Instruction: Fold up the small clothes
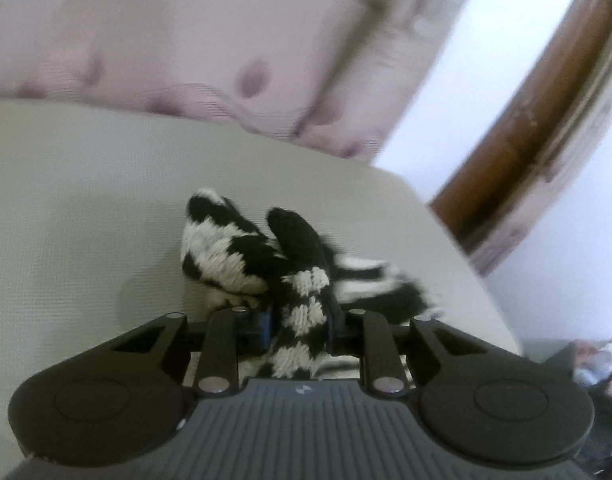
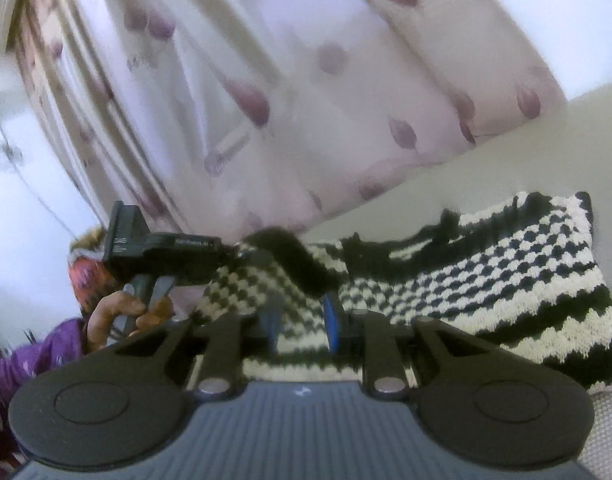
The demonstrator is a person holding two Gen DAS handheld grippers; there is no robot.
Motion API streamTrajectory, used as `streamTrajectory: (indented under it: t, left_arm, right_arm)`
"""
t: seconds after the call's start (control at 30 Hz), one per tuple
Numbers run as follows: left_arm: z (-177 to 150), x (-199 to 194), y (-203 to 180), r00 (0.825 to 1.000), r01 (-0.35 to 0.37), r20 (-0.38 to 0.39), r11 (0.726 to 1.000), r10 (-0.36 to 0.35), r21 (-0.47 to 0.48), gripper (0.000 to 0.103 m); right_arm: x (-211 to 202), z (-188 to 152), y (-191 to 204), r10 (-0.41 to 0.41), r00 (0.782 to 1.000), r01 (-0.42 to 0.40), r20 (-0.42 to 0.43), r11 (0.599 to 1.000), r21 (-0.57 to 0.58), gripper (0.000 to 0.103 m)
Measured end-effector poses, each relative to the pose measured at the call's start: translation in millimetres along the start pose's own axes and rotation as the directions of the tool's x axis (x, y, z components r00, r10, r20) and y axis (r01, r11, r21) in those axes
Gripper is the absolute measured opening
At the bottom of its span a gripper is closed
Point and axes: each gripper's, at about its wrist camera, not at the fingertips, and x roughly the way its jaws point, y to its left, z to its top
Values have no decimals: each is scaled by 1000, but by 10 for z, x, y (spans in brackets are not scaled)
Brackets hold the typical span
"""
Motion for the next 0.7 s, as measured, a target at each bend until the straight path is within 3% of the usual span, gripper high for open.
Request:
streamTrajectory:
  t: [0.13,0.2,0.37,0.47,0.53,0.6,0.7]
  left_arm:
    - [-133,325,-566,995,98,-13,995,-98,-4,20]
    - [-258,542,-737,986,158,-42,987,-159,-26,2]
    - [-591,906,-935,956,285,-54,955,-290,-80,2]
    - [-642,736,-912,929,369,25,921,-369,-129,3]
    - [-613,516,-883,911,412,76,903,-405,-122,15]
    - [-561,275,-874,917,390,134,916,-377,-90,53]
    - [-489,-33,-782,925,319,230,947,-302,-38,84]
  right_arm:
    - [-120,32,-249,31,997,-39,65,990,135,22]
    - [-169,41,-398,42,995,-61,92,975,214,22]
    - [-178,12,-755,67,990,-110,125,916,386,24]
    - [-164,-45,-880,74,989,-123,126,890,440,25]
    - [-138,-62,-901,88,989,-134,122,885,446,25]
    - [-105,-61,-886,101,989,-139,109,889,437,25]
    - [19,-23,-862,125,988,-152,91,886,438,25]
